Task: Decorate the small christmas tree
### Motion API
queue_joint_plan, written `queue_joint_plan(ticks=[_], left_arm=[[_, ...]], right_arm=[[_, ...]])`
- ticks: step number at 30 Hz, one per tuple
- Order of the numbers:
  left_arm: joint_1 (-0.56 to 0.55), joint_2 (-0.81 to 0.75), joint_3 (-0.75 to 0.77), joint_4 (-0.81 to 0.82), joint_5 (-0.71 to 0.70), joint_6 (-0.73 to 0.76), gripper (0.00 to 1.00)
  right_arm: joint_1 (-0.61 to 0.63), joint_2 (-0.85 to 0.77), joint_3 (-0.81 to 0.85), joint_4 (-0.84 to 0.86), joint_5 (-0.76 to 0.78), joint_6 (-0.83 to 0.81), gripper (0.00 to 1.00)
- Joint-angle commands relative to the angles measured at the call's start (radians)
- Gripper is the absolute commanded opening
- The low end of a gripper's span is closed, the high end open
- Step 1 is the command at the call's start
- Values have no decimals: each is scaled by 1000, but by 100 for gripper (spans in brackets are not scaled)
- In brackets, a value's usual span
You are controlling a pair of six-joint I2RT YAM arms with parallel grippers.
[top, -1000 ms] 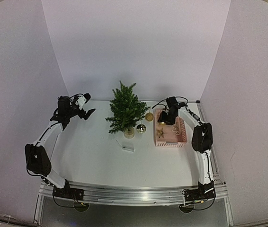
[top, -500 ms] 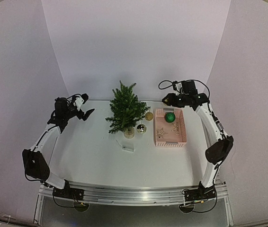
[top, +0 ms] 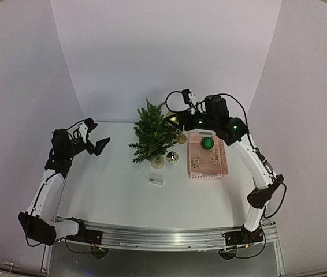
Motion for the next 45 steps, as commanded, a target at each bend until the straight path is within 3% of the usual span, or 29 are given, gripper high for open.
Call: queue_joint_plan(ticks=[1,7,14,21,29,38,45], left_arm=[[-7,-162,-52,-24,0,128,99],[-88,-241,-58,-21,29,459,100],[-300,-233,0,-164,-61,904,100],[-342,-260,17,-275,-42,947,100],[-349,-251,30,-281,8,932,98],[-349,-237,47,-374,61,1013,78],[-349,-219,67,-410,62,1051,76]], right_arm=[[106,-22,9,164,76,90,30],[265,10,-59,314,147,145,30],[393,96,-58,355,220,212,30],[458,154,-57,383,235,259,30],[491,156,-109,402,293,310,29],[500,164,-120,409,310,333,28],[500,178,-120,408,303,346,29]])
